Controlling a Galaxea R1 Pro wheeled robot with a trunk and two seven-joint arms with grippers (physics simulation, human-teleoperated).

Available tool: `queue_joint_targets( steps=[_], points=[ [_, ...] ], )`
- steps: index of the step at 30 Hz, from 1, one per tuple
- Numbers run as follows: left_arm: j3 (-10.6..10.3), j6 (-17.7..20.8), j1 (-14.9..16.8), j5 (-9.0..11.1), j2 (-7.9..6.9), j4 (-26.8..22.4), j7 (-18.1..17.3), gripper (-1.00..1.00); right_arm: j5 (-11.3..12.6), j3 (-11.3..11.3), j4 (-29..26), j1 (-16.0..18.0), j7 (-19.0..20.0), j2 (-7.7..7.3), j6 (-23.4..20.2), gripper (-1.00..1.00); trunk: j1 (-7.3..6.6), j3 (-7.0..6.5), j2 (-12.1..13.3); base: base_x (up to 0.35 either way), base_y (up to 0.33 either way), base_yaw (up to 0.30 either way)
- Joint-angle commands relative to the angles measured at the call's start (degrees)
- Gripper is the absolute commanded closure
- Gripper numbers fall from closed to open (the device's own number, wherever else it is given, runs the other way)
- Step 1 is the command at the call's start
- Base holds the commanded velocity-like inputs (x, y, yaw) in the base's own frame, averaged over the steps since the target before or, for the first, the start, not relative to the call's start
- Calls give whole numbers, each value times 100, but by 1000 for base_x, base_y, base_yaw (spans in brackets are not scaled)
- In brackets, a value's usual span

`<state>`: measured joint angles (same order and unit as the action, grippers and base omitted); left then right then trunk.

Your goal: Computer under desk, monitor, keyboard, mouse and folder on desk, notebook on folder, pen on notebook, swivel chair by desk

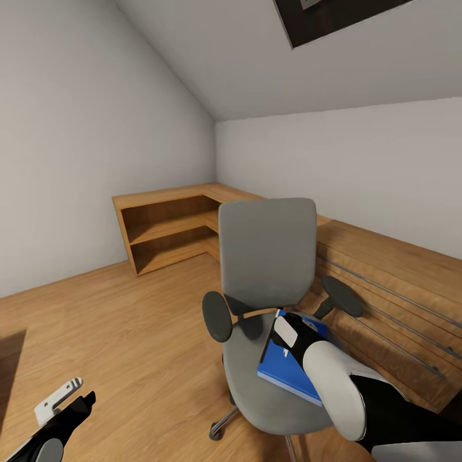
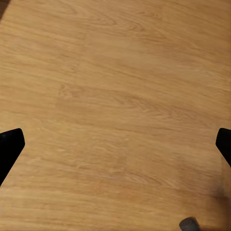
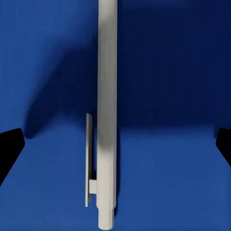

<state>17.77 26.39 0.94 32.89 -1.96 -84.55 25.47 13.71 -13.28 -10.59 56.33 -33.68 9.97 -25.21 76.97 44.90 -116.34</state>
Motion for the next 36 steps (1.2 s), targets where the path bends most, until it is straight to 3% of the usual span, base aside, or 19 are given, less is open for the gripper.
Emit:
queue_joint_targets(
  steps=[1,3,4,36],
  points=[
    [-2,15,3,60,-3,-8,42,-100,18,-8,-13,1,-27,3,-29,-100,-1,6,-3,0,0,0],
    [-2,15,3,60,-2,-8,40,-100,18,-8,-13,1,-29,3,-31,-100,-1,6,-3,0,0,0],
    [-2,15,3,60,0,-8,40,-100,18,-8,-13,1,-27,3,-30,100,-1,6,-3,0,0,0],
    [-8,10,3,52,18,-8,29,-100,18,-8,-13,-9,-24,3,-37,100,-1,6,-3,0,0,0]
  ],
)
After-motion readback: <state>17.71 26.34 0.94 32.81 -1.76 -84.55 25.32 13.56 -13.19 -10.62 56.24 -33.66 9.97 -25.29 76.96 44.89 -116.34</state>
